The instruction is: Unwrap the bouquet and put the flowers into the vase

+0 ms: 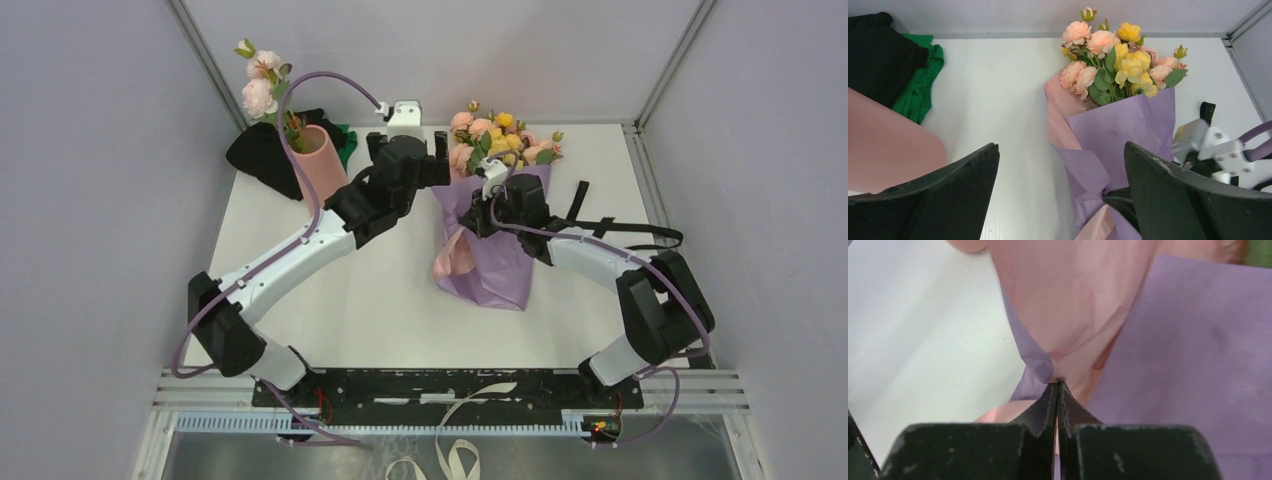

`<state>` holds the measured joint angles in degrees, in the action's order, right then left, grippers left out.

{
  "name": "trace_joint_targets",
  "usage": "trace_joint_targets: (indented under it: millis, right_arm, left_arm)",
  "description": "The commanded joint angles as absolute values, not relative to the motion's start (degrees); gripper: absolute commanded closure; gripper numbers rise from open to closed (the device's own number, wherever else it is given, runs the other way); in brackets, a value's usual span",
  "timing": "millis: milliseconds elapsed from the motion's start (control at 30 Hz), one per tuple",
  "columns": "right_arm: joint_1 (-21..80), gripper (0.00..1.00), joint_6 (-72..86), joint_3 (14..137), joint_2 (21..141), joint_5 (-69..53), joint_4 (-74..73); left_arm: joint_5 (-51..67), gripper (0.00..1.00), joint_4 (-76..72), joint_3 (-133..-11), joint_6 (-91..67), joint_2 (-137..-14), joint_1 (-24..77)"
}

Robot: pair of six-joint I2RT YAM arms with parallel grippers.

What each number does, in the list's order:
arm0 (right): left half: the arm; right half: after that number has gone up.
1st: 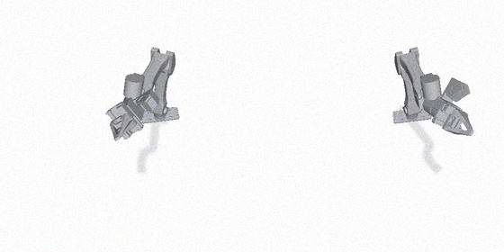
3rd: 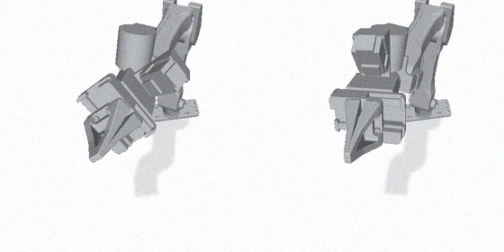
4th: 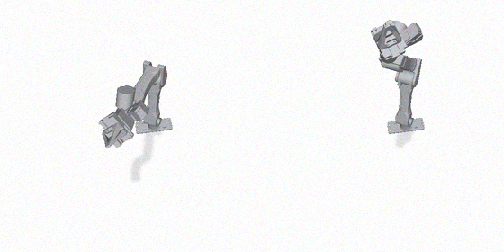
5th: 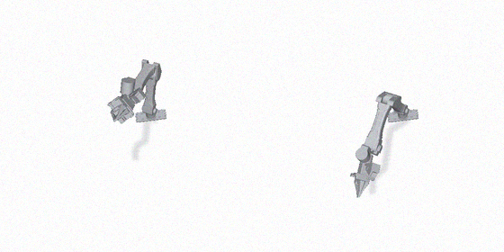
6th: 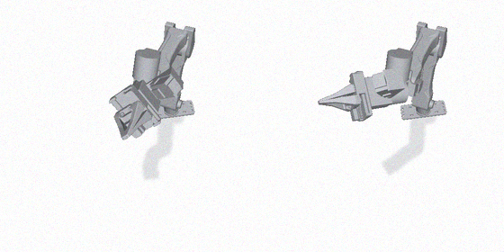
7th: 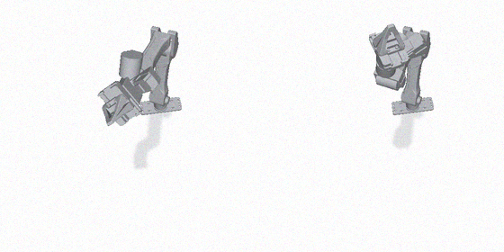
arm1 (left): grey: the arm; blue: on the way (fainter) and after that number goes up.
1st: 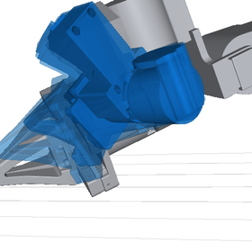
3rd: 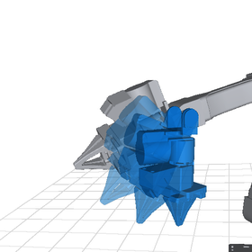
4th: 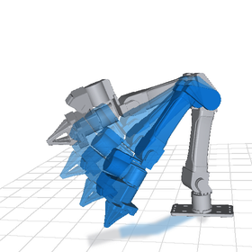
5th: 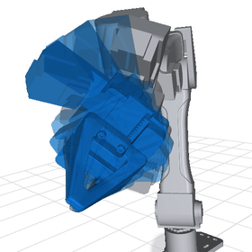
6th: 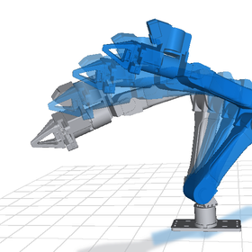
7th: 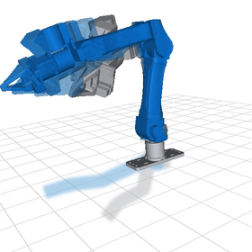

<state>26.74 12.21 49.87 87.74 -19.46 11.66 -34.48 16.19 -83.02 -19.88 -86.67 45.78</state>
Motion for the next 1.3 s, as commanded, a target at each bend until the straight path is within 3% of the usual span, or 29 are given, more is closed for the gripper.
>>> trace_joint_targets:
  millis: [0,167,233,300,633,933,1267]
  right_arm:
    - [30.79,0.94,12.28,53.04,91.81,-22.04,13.49]
    - [31.99,0.66,12.05,51.37,89.47,-21.64,16.8]
    - [31.93,0.5,10.62,51.39,86.97,-20.51,15.87]
    - [31.88,0.42,9.39,51.54,84.44,-18.87,14.46]
    - [31.98,0.41,3.01,51.14,79.84,-6.51,4.54]
    - [31.86,0.42,2.46,48.58,76.6,-0.69,5.8]
    - [32.72,0.42,1.62,52.98,85.1,3.63,3.38]
  left_arm:
    - [-37.74,0.0,15.45,-81.65,-21.06,-85.41,46.08]
    - [-38.0,0.0,15.58,-81.83,-21.39,-87.56,46.05]
    - [-37.32,0.0,15.2,-81.98,-21.45,-88.61,46.06]
    - [-36.83,0.0,15.18,-82.67,-21.72,-89.89,46.02]
    - [-34.89,0.0,16.8,-85.8,-24.7,-96.88,44.68]
    - [-32.53,0.0,15.48,-78.34,-27.57,-98.67,41.01]
    - [-31.77,0.0,15.79,-74.18,-30.2,-97.9,38.41]
